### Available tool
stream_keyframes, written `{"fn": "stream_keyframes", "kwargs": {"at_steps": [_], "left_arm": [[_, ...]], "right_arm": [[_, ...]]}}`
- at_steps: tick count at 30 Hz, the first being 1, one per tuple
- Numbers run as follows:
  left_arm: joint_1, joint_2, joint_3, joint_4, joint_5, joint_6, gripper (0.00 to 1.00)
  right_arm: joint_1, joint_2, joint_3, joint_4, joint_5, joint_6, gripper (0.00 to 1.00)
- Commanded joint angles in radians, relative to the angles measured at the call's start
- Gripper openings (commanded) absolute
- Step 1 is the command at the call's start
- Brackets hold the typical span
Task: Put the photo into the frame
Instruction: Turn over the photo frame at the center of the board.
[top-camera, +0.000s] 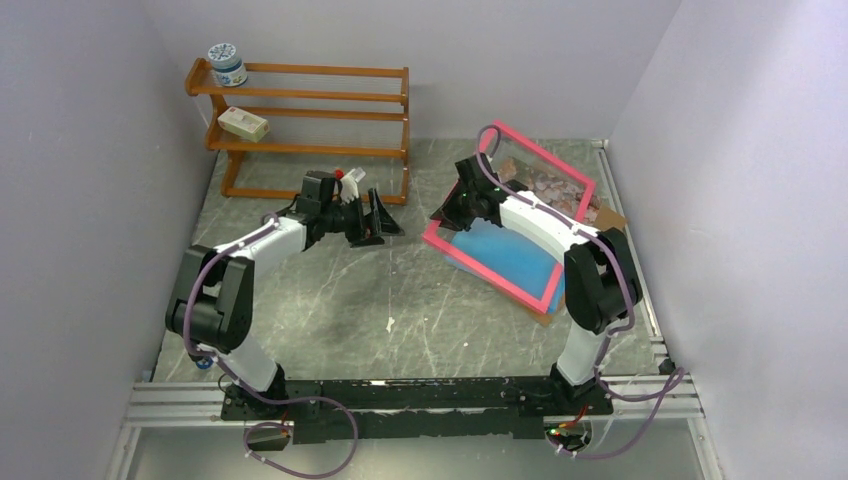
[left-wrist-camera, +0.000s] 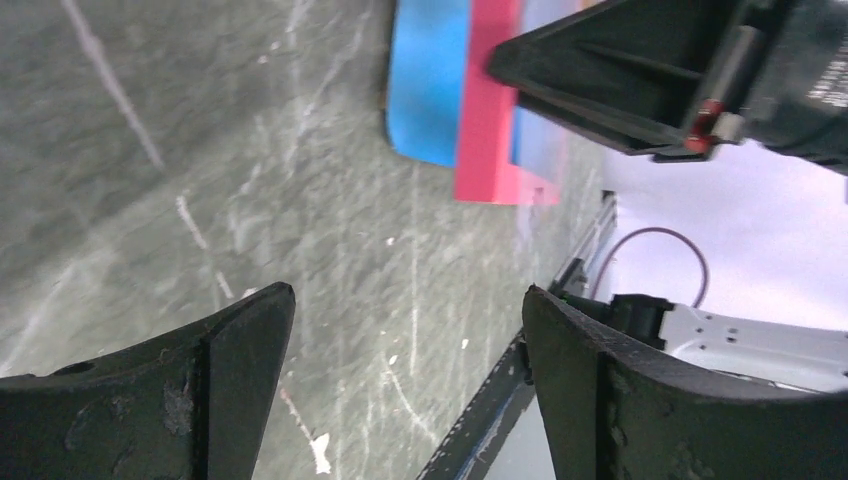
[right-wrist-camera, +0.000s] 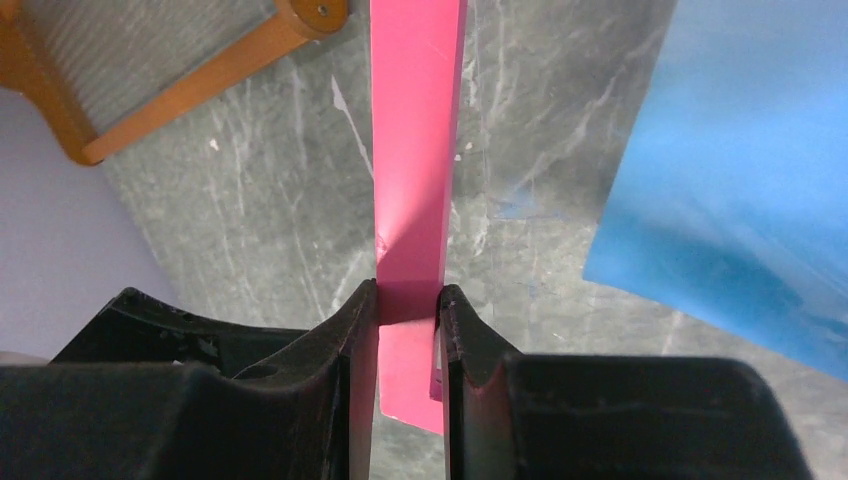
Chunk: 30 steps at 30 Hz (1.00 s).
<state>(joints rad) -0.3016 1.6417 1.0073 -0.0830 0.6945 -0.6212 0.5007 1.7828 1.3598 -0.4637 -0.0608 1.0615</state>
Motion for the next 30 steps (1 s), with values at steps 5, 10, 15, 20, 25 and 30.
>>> {"fn": "stream_keyframes", "kwargs": {"at_steps": [5, 10, 15, 20, 25, 30], "left_arm": [[-0.01, 0.018, -0.019, 0.287, 0.133, -0.141, 0.9], [-0.025, 0.118, 0.027, 0.358, 0.19, -0.191, 0.87], [-0.05, 0.165, 0.085, 0.274, 0.177, -0.142, 0.79], [-0.066, 0.214, 0.113, 0.3, 0.205, -0.175, 0.69], [-0.068, 0.256, 0.12, 0.397, 0.259, -0.244, 0.44], [-0.07, 0.267, 0.111, 0.416, 0.264, -0.25, 0.28]], "right_arm": [[0.0, -0.004, 0.003, 0.184, -0.146, 0.073, 0.17], [-0.001, 0.019, 0.013, 0.188, -0.189, 0.103, 0.18], [0.0, 0.01, 0.02, 0.199, -0.21, 0.107, 0.19], [0.0, 0.01, 0.035, 0.2, -0.244, 0.109, 0.19], [-0.003, 0.005, 0.039, 0.182, -0.252, 0.105, 0.19], [-0.005, 0.004, 0.052, 0.153, -0.231, 0.079, 0.2]]}}
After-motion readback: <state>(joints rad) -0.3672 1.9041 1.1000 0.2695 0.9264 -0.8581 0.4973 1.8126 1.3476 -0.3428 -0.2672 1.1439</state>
